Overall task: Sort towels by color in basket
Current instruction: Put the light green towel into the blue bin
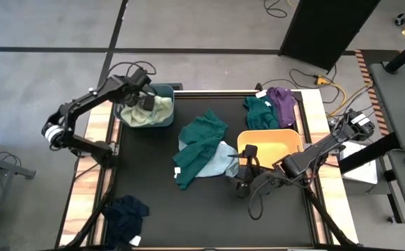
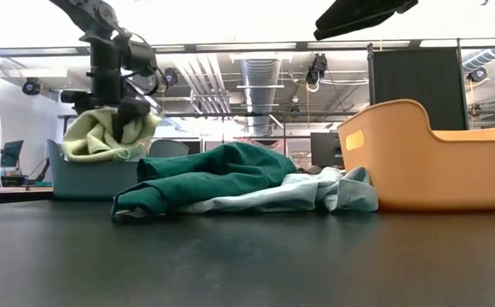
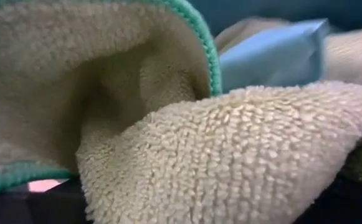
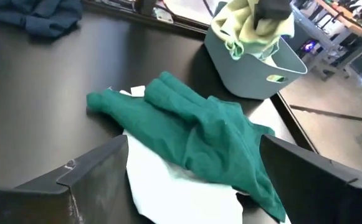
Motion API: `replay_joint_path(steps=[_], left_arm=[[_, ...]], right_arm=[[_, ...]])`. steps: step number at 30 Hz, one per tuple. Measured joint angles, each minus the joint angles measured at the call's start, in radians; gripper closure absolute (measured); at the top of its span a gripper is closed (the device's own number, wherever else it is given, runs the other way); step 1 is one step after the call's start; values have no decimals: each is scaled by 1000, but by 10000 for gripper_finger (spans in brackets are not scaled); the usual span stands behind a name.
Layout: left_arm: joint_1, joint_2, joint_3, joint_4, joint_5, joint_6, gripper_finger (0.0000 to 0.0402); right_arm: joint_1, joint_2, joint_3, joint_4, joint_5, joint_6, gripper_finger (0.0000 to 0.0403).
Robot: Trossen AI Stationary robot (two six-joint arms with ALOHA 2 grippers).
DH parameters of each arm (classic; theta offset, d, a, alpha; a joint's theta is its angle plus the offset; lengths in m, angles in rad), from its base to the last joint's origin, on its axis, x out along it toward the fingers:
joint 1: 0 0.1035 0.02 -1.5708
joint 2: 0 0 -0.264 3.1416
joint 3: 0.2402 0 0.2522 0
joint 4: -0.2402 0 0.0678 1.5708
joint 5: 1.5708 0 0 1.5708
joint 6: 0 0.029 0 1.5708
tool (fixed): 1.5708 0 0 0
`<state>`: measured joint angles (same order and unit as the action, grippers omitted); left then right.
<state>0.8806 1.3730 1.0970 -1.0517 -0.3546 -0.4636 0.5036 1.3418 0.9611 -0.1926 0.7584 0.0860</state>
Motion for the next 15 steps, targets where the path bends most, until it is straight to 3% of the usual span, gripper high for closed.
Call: replay_joint_path(steps=[3,7,10,15], left_arm=[[13,35,-5,-34,16,-8,115],[29,95,-11,-86,134,9,111],[29,121,1,-111,202,62,116],[39,117,82,-125,164,86,155]], right_arm=[[2,0,0,-6,-10,12,48],[2,1,-1,-19,-106,22,48],[3,3,-8,-18,-120,26,48],[2,3,-25,-18,-119,26,49]])
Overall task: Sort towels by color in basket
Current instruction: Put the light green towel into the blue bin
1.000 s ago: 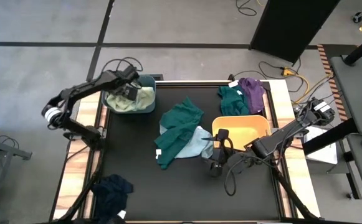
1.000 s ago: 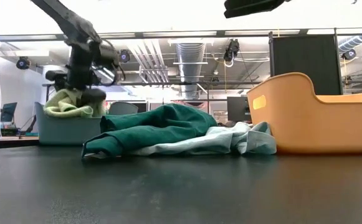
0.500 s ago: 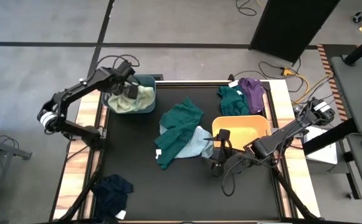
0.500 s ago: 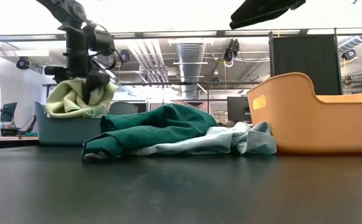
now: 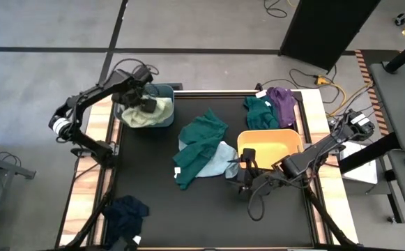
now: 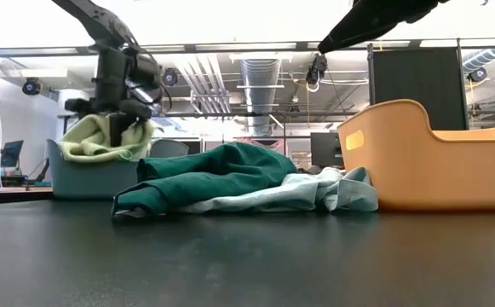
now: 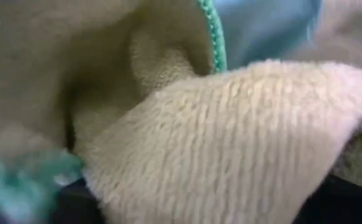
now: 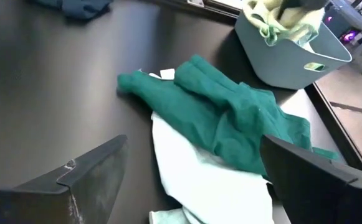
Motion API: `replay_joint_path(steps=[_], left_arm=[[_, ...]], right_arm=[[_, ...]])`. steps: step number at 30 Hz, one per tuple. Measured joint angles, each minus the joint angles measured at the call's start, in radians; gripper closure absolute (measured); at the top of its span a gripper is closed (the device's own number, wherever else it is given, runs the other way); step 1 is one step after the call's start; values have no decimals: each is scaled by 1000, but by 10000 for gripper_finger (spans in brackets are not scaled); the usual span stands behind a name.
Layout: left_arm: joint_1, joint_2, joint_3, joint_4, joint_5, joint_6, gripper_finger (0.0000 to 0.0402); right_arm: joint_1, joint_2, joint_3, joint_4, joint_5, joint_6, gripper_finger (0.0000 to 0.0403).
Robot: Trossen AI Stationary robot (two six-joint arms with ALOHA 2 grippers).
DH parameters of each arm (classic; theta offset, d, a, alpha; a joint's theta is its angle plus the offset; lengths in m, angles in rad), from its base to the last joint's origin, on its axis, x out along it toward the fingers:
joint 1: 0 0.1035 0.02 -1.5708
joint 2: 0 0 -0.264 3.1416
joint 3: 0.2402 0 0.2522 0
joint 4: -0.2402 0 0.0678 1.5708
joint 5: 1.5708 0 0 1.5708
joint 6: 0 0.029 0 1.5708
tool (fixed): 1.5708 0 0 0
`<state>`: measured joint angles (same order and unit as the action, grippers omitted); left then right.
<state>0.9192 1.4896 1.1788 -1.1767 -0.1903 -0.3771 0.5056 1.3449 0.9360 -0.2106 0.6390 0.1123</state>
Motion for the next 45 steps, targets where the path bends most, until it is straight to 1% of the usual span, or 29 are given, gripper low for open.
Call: replay_joint_path(steps=[3,5,7,8,9,11,15,21,26,29,32,34,36,39,42,45], left_arm=[[5,-1,40,-3,-13,-11,220],[5,-1,49,-13,-2,-12,280],[4,-1,51,-22,-1,-14,348],[4,-1,50,-24,-2,-21,373],[5,-1,48,-28,-2,-27,384],[5,-1,38,-41,-8,-26,377],[5,-2,35,-82,-43,-46,338],[5,-14,35,-118,-43,-47,251],[2,-52,42,-143,8,6,177],[2,-79,92,-173,18,11,152],[-1,-115,152,-185,20,3,143],[-11,-138,177,-185,26,-11,144],[-24,-157,181,-173,18,-16,154],[-40,-172,117,-104,-33,-55,191],[-40,-165,-28,14,-34,-86,258],[-40,-139,-187,160,-33,-103,347]], right_arm=[[0,0,-3,0,0,0,49],[0,0,-3,4,0,7,49],[0,0,-3,7,2,9,48],[0,0,-3,7,6,8,49],[0,0,-3,7,7,8,49],[0,0,-3,7,7,8,49],[0,0,-5,4,8,23,49],[0,0,-13,-2,8,56,49],[0,0,-14,-2,8,67,49],[-1,0,-14,-3,8,74,49],[-3,0,-14,-1,7,74,49],[-3,0,-14,-1,7,72,49],[-3,0,-14,-1,7,74,49],[-3,0,-14,-1,8,79,49],[-3,0,-14,-2,7,79,51],[-3,0,-15,-4,-4,78,54]])
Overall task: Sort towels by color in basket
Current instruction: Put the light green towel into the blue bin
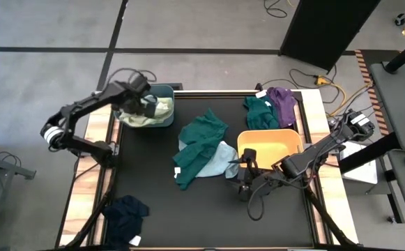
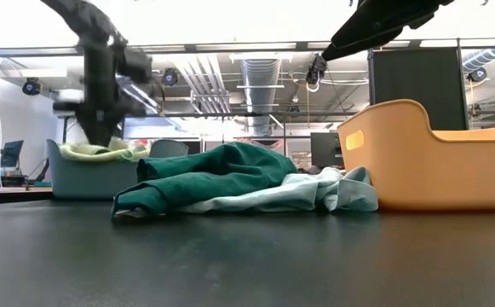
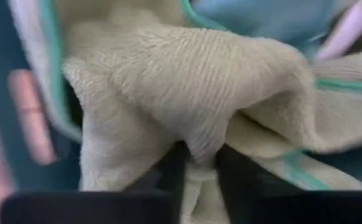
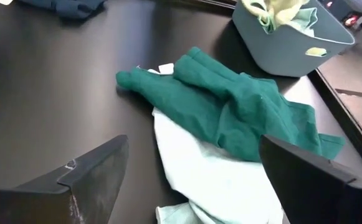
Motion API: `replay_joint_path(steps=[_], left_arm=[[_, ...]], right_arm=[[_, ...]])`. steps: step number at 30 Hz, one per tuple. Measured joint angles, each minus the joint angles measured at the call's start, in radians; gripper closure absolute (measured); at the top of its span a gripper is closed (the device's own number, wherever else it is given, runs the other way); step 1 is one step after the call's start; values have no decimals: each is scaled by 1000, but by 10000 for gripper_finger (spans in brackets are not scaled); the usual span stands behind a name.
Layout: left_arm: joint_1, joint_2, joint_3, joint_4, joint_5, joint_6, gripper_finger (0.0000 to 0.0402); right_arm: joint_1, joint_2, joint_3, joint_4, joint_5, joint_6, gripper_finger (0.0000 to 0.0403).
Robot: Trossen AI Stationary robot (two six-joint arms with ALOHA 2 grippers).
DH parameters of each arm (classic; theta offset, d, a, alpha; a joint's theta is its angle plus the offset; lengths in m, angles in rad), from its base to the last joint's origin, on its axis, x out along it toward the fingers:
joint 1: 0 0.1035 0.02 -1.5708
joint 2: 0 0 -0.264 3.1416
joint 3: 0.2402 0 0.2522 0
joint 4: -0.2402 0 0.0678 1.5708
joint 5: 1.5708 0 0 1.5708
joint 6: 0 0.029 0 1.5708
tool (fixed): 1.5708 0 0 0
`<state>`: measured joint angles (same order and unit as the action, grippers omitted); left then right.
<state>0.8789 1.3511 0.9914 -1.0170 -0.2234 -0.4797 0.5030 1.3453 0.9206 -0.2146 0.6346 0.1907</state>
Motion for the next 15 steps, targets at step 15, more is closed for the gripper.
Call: replay_joint_path(steps=[15], left_arm=[[9,34,-168,205,-34,-4,374]], right_arm=[[2,0,-9,-28,-135,-15,81]])
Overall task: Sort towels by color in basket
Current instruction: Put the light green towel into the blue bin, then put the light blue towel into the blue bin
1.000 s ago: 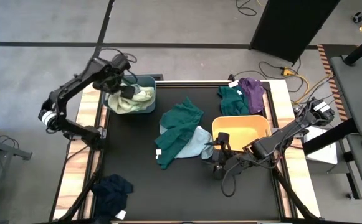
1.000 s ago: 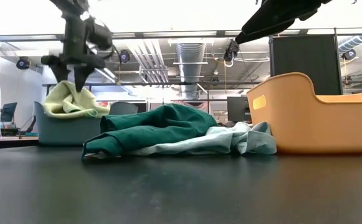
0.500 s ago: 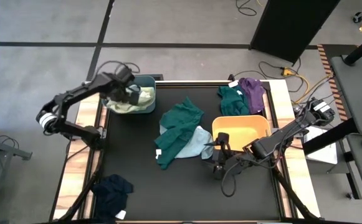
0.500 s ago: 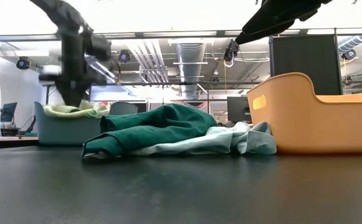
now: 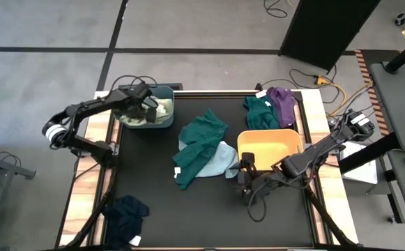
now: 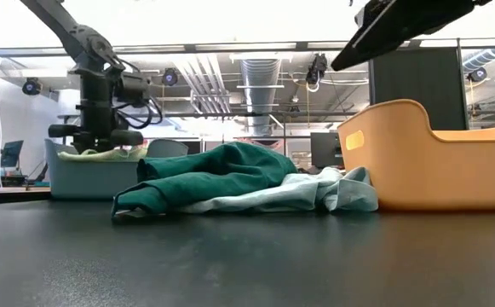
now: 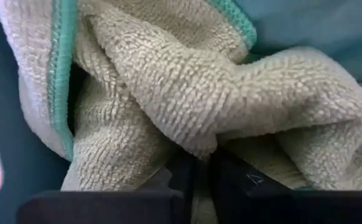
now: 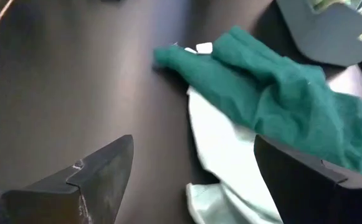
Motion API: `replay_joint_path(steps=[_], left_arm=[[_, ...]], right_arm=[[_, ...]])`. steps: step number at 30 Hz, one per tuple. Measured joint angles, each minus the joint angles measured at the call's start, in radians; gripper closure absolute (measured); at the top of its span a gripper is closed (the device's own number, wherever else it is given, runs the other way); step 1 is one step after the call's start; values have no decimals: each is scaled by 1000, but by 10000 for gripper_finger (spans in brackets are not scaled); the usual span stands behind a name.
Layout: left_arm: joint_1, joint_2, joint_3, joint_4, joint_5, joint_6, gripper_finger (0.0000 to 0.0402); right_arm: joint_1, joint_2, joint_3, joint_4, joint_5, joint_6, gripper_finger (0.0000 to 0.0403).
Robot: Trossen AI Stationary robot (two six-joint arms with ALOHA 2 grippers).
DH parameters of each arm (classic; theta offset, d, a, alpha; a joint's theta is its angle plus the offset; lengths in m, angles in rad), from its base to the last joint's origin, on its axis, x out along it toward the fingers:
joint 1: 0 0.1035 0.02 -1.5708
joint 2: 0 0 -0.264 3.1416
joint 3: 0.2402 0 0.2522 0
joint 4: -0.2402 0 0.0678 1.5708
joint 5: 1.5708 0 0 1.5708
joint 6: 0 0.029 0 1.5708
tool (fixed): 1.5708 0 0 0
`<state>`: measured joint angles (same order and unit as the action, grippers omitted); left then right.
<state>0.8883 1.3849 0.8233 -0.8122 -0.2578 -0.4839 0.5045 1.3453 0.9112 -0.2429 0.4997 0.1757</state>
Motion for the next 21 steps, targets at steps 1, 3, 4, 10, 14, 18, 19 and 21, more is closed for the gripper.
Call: replay_joint_path(steps=[1,3,4,10,14,18,19,21], left_arm=[[0,-6,9,-4,4,0,370],[-1,-14,43,-34,6,-5,356],[-2,-19,65,-59,6,-7,347],[-10,-41,275,-294,-19,0,262],[-90,-88,402,-368,-49,-7,209],[-322,-168,440,-333,-50,-56,193],[-414,-190,432,-292,-56,-72,193],[-615,-224,385,-159,-90,-109,192]], right_arm=[[0,0,0,17,4,-16,82],[5,0,0,51,10,-40,85],[10,0,1,52,10,-50,86],[40,-2,2,36,61,-57,86],[75,-2,0,47,117,-91,88],[110,-2,0,69,130,-98,99],[119,-2,0,73,132,-98,101],[136,3,-5,108,132,-98,105]])
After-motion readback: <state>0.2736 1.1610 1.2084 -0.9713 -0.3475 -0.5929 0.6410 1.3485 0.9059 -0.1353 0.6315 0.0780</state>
